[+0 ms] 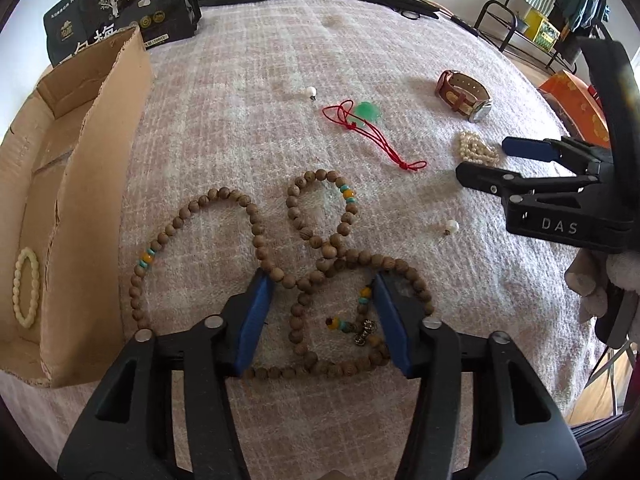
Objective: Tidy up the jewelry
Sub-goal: 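Grasp the brown wooden bead strand with the left tool while the right tool grasps the pearl necklace, then lift bead strand and pearl necklace, lower them into the box, open both tools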
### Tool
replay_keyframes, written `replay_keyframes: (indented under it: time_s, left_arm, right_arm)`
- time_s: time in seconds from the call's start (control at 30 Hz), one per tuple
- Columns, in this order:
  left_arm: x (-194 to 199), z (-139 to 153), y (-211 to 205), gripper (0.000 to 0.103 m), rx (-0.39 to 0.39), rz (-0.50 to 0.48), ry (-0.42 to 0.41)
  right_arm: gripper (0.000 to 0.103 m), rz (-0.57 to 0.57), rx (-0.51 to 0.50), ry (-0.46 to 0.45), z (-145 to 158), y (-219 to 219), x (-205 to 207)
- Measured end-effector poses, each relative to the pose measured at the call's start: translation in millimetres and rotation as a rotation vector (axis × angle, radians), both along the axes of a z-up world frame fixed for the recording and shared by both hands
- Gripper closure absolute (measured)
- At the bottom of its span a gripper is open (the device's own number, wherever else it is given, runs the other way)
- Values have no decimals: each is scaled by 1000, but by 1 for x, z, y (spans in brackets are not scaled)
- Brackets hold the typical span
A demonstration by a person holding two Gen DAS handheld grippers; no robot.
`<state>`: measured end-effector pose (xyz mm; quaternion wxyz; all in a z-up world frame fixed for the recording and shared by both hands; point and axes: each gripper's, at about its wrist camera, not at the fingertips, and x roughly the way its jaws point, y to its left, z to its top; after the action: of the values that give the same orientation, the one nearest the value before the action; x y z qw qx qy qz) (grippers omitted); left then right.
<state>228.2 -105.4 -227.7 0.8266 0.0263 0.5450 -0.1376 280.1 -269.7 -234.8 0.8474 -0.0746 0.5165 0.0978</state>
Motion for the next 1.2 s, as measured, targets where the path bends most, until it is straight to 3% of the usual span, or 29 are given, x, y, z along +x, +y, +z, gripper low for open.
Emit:
replay_keyframes:
  time_s: [0.07,0.13,0.17,0.3,0.43,0.5,0.63,1.2]
  left_arm:
    - [4,0,2,65,-4,1,-2]
    - [6,1,3,86,-8,-6,-10]
    - [7,1,3,91,-10,-9,-13]
    - [7,1,0,98,-14,-23,-26]
    - [5,3,-1,99,-21,-32,-33]
    - [4,4,0,99,-27,-32,-38]
    - [1,13,2,99,-48,-34,-58]
    - [-14,58,9,99,-100,-44,-163]
  right_arm:
    - [22,5,-6,-4,-1,1,0]
    - [23,6,-6,-7,-1,2,1]
    - [25,8,-6,-7,-1,2,1]
    - [32,26,-9,-8,-1,6,0]
    - [47,41,14,1,0,6,0]
    - [62,44,14,1,1,6,0]
    - [81,48,13,2,2,6,-1]
    - [96,13,70,-22,24,-2,-14]
